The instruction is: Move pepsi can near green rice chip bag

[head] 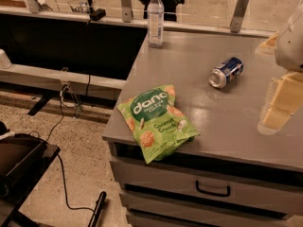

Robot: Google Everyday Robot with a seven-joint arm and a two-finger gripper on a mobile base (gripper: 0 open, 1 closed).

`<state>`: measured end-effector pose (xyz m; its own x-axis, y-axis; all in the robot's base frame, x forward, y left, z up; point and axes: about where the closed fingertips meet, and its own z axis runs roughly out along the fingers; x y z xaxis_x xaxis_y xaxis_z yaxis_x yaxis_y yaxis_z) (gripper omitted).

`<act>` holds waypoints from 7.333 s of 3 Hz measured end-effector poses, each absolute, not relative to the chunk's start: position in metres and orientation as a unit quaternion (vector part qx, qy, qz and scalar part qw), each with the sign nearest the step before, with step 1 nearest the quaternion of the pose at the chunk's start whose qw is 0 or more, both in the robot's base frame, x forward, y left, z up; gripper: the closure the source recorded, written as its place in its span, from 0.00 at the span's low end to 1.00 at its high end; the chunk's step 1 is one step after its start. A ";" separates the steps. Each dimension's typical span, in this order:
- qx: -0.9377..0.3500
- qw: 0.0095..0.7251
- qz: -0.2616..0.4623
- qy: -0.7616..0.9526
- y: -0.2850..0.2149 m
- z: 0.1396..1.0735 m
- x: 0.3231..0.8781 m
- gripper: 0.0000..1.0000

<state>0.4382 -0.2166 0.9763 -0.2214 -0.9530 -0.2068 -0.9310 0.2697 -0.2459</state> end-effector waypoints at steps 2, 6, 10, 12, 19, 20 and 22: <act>-0.625 0.177 -0.033 0.759 -0.216 0.976 0.455 0.00; -0.728 0.168 -0.071 0.661 -0.226 0.955 0.561 0.00; -0.820 0.129 -0.180 0.528 -0.284 0.955 0.615 0.00; -0.851 0.126 -0.146 0.488 -0.287 0.933 0.645 0.00; -0.861 0.089 -0.077 0.494 -0.287 0.849 0.656 0.16; -0.861 0.089 -0.073 0.495 -0.288 0.849 0.652 0.33; -0.860 0.098 -0.068 0.497 -0.281 0.859 0.647 0.53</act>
Offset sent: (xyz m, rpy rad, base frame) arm 0.0510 0.0000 -0.0070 0.0522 -0.0690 0.1936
